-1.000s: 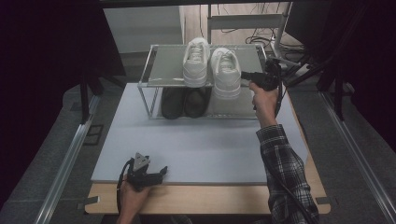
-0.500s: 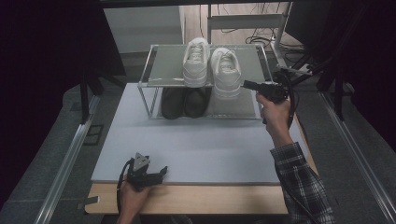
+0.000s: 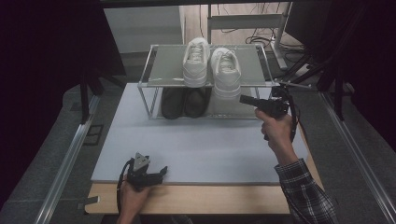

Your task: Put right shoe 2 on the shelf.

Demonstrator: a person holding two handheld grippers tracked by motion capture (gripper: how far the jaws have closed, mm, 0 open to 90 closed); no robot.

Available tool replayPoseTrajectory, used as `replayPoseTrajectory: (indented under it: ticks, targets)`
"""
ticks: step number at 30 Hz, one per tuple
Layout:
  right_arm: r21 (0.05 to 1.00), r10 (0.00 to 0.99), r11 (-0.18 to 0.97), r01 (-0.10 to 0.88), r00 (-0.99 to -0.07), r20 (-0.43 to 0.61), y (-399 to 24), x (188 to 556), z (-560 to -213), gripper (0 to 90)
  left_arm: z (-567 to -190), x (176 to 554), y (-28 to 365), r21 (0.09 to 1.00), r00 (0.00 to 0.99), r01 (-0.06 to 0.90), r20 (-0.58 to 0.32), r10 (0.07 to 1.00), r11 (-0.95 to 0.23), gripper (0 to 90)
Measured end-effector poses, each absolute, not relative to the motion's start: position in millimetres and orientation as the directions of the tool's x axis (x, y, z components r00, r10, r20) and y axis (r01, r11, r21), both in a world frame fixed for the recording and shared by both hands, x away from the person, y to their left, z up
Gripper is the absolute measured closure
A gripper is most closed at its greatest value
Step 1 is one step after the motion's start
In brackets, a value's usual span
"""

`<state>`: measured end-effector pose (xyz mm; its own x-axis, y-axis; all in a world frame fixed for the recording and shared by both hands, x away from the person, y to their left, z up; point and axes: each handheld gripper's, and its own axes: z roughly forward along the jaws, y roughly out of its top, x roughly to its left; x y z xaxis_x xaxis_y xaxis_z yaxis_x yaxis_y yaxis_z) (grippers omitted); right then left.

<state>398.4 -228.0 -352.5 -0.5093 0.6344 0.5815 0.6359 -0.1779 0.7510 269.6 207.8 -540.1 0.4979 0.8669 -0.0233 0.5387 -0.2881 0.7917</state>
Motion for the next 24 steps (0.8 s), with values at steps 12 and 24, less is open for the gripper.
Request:
replayPoseTrajectory:
  ticks: [12, 24]
  targets:
    - [0.734, 0.630, -0.175, 0.657, -0.498, 0.596, -217.9, 407.4, -365.9, 90.0, -540.1, 269.5, 207.8, 0.791, 0.498, 0.540, -0.025, 0.867, -0.288, 11.6]
    - [0.729, 0.637, -0.198, 0.655, -0.479, 0.604, -209.4, 419.9, -368.2, 90.0, -540.0, 269.5, 207.9, 0.790, 0.498, 0.541, -0.025, 0.867, -0.288, 11.6]
